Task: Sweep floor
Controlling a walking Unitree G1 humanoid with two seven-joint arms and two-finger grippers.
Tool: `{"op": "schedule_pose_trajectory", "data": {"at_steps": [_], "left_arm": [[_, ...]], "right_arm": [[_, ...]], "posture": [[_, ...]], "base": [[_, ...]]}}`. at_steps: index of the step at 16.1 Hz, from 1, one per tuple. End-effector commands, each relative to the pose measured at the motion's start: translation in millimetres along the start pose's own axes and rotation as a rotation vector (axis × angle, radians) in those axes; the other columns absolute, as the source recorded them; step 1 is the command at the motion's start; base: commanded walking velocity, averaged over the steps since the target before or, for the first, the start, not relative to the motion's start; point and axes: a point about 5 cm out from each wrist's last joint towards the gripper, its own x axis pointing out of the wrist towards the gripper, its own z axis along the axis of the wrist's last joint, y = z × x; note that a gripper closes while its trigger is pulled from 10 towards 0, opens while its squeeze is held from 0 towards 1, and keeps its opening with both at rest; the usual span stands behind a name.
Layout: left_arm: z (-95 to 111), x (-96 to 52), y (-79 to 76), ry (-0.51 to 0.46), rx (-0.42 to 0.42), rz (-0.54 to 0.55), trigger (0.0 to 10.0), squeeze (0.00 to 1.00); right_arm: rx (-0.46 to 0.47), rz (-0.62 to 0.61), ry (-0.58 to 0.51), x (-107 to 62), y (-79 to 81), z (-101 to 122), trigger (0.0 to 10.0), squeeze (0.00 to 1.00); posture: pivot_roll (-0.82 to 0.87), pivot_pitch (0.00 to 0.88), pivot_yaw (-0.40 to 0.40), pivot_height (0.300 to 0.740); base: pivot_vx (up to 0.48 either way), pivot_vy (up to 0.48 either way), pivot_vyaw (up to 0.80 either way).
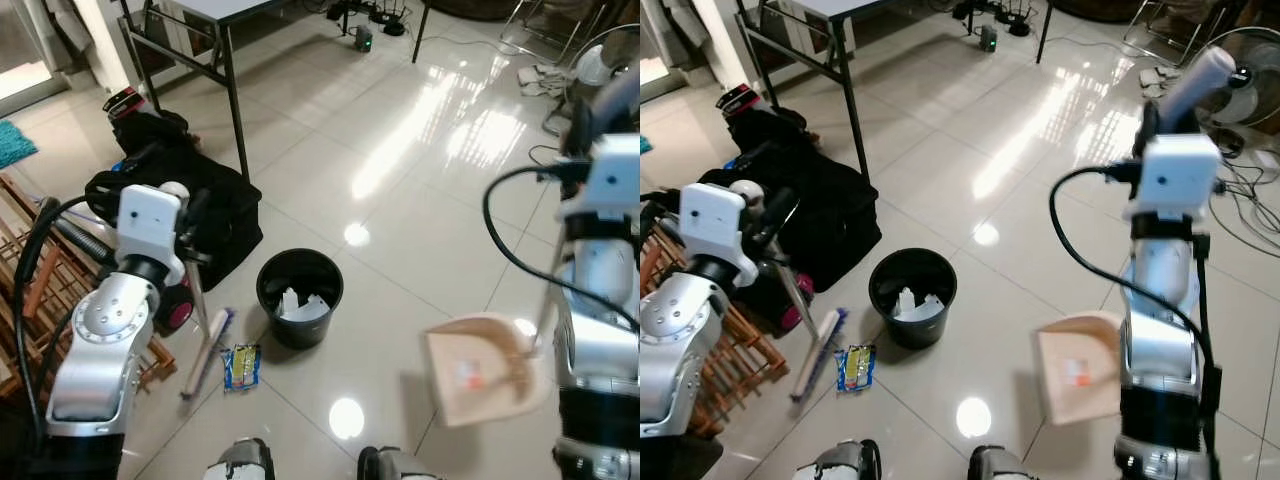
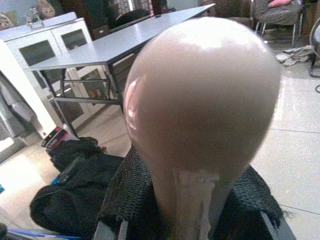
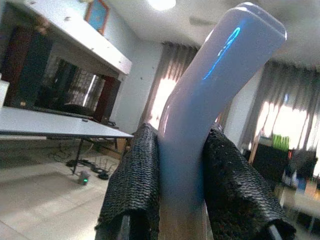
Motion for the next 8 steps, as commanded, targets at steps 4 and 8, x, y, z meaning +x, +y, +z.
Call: {"op": "schedule_pose_trajectory", "data": {"at_steps": [4,8], "left_arm": [[9.2,2.4,-5.6,-0.048,0.028,-0.031,10.0,0.00],[13.0,4.0,-1.9,-0.056,0.048,-0.037,10.0,0.00]], "right_arm": [[0.145,0.022,0.108,-18.3,14.0,-11.5,10.0,0.00],[0.218,0.032,0.186,-33.2,28.3,-20.7,10.0,0.00]], "posture": [[0.00,0.108,0.016,0.740],[0.01,0.107,0.022,0.740]], "base": [[0.000,0.266,0.00],[0.000,0.288,0.00]]}}
